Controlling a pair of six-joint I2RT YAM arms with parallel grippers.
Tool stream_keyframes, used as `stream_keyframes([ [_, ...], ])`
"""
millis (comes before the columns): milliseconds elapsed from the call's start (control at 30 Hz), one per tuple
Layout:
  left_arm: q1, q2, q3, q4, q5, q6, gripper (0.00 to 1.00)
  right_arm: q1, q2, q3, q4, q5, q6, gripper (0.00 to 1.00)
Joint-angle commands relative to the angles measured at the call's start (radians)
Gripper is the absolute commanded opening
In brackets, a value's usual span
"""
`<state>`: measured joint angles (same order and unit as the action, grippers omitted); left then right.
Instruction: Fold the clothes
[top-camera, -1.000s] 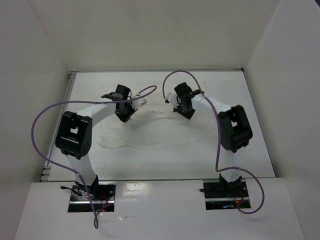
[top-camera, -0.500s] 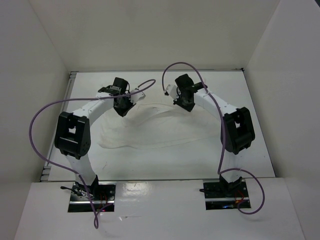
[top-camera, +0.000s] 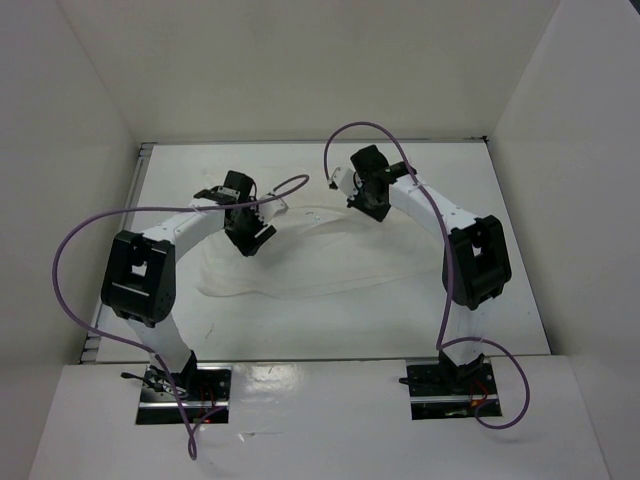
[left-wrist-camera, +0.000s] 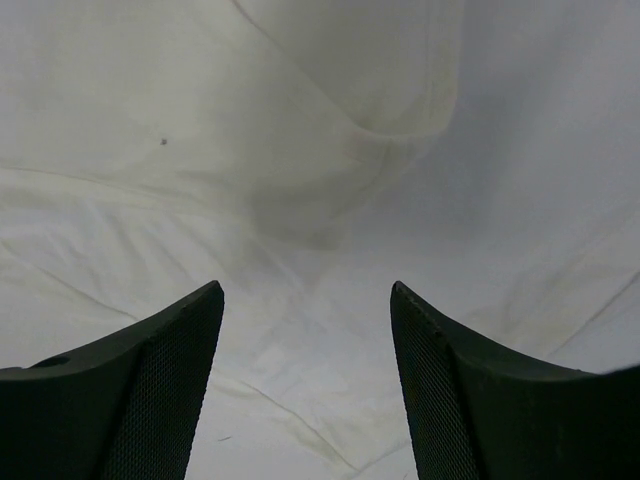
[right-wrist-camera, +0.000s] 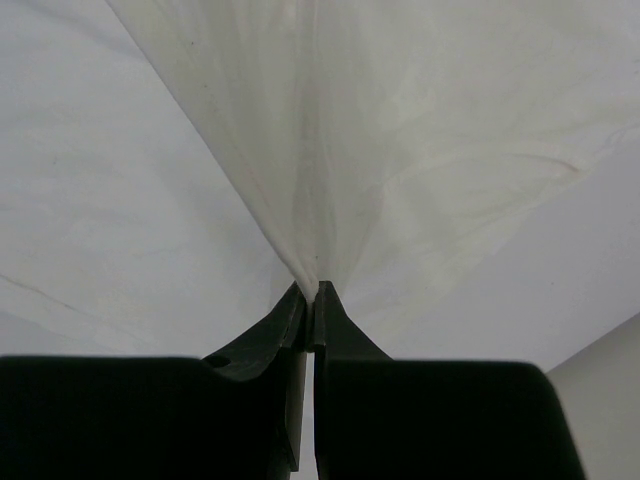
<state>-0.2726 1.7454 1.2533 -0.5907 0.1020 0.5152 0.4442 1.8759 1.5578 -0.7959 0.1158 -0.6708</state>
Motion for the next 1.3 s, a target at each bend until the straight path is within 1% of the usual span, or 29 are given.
stream_keyframes([
  [0, -0.025, -0.020, -0.038, 0.078, 0.036, -0.033, 0.75, -0.009, -0.038, 0.001, -0.019, -0.004, 0.004, 0.00],
  [300, -0.034, 0.031, -0.041, 0.186, 0.054, -0.087, 0.76, -0.009, -0.020, 0.001, -0.019, -0.015, 0.023, 0.00],
  [567, -0.043, 0.068, -0.063, 0.241, 0.054, -0.087, 0.76, -0.009, -0.020, 0.001, -0.028, -0.005, 0.023, 0.00],
  [800, -0.043, 0.097, -0.063, 0.241, 0.054, -0.078, 0.76, -0.009, -0.020, 0.001, -0.028, -0.005, 0.033, 0.00],
  [1133, -0.043, 0.097, -0.081, 0.232, 0.054, -0.046, 0.76, -0.009, -0.020, 0.001, -0.028, -0.005, 0.042, 0.00],
  [1267, -0.043, 0.106, -0.072, 0.223, 0.054, -0.046, 0.74, -0.009, -0.011, 0.001, -0.028, -0.005, 0.042, 0.00],
])
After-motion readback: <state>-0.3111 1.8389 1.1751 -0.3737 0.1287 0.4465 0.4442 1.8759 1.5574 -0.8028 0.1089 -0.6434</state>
